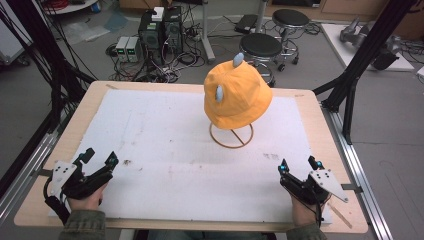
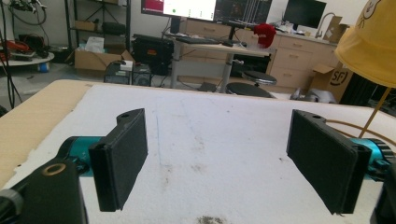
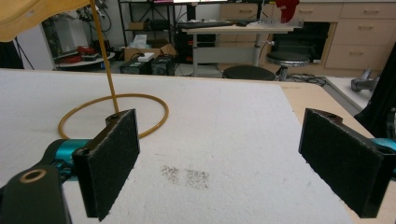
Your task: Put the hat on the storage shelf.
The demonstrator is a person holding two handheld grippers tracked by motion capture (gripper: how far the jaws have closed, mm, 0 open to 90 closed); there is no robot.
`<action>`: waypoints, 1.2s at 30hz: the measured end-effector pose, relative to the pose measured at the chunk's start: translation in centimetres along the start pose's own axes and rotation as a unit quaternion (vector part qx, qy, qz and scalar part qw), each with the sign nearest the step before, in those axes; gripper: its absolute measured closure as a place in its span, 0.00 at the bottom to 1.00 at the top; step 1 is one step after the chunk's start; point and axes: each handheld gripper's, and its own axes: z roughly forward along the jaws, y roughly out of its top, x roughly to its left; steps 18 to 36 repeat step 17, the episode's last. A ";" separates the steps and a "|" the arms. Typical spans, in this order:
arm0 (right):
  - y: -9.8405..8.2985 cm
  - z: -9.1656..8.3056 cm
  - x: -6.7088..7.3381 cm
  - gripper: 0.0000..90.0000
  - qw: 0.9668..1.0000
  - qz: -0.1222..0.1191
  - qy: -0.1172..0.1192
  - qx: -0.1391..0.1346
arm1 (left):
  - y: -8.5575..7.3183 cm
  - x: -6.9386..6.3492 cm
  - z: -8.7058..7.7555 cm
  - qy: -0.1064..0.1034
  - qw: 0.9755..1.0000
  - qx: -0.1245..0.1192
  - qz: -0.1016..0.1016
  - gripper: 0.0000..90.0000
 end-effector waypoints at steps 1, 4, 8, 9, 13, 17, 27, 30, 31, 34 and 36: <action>0.0 0.0 0.0 0.13 1.000 0.000 0.000 0.001 | 0.0 0.0 0.0 -0.001 1.000 0.000 0.000 0.23; 0.0 0.0 -0.1 0.13 1.000 0.002 0.001 0.003 | -0.1 -0.1 0.0 -0.003 1.000 0.001 -0.002 0.23; -0.1 0.0 -0.1 0.13 1.000 0.002 0.001 0.007 | -0.2 -0.1 0.1 -0.005 1.000 0.003 -0.005 0.23; -0.1 0.0 -0.1 0.13 1.000 0.002 0.001 0.006 | -0.2 -0.1 0.1 -0.006 1.000 0.002 -0.006 0.23; -0.1 0.0 -0.2 0.13 1.000 0.003 0.001 0.007 | -0.2 -0.1 0.1 -0.009 1.000 0.004 -0.006 0.23; -0.1 0.0 -0.2 0.13 1.000 0.003 0.001 0.008 | -0.2 -0.2 -0.1 -0.011 1.000 0.003 -0.009 0.23; -0.1 0.0 -0.2 0.13 1.000 0.003 0.001 0.008 | -0.2 -0.2 -0.1 -0.011 1.000 0.003 -0.009 0.23; -0.1 0.0 -0.2 0.13 1.000 0.003 0.001 0.008 | -0.2 -0.2 -0.1 -0.011 1.000 0.003 -0.009 0.23; -0.1 0.0 -0.2 0.13 1.000 0.003 0.001 0.008 | -0.2 -0.2 -0.1 -0.011 1.000 0.003 -0.009 0.23; -0.1 0.0 -0.2 0.13 1.000 0.003 0.001 0.008 | -0.2 -0.2 -0.1 -0.011 1.000 0.003 -0.009 0.23; -0.1 0.0 -0.2 0.13 1.000 0.003 0.001 0.008 | -0.2 -0.2 -0.1 -0.011 1.000 0.003 -0.009 0.23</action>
